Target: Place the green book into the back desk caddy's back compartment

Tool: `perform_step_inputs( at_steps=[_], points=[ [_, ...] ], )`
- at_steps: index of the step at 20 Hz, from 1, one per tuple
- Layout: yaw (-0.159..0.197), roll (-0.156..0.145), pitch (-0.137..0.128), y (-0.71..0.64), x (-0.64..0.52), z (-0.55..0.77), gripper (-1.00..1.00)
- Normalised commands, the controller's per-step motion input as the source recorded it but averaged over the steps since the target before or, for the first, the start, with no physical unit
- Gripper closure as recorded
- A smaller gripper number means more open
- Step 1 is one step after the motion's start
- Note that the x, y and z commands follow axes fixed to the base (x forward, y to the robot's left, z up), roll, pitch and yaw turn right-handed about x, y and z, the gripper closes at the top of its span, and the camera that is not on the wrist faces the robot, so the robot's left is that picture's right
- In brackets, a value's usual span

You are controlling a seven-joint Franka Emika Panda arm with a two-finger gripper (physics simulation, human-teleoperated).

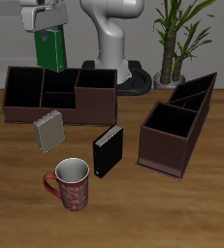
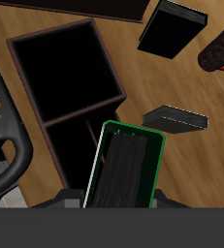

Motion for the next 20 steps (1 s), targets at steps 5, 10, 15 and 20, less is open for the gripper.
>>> perform_step_inputs(
  at_steps=[5, 10, 15, 20],
  points=[
    [0.128, 0.029, 0.058, 0.15, 0.09, -0.31, 1.0],
    [0.196, 0.042, -0.006, 0.19, -0.07, -0.15, 1.0],
    [0.227, 0.013, -0.021, 0.13, -0.05, -0.13, 1.0],
    [0.14, -0.004, 0.035, 0.17, -0.18, -0.25, 1.0]
  ],
)
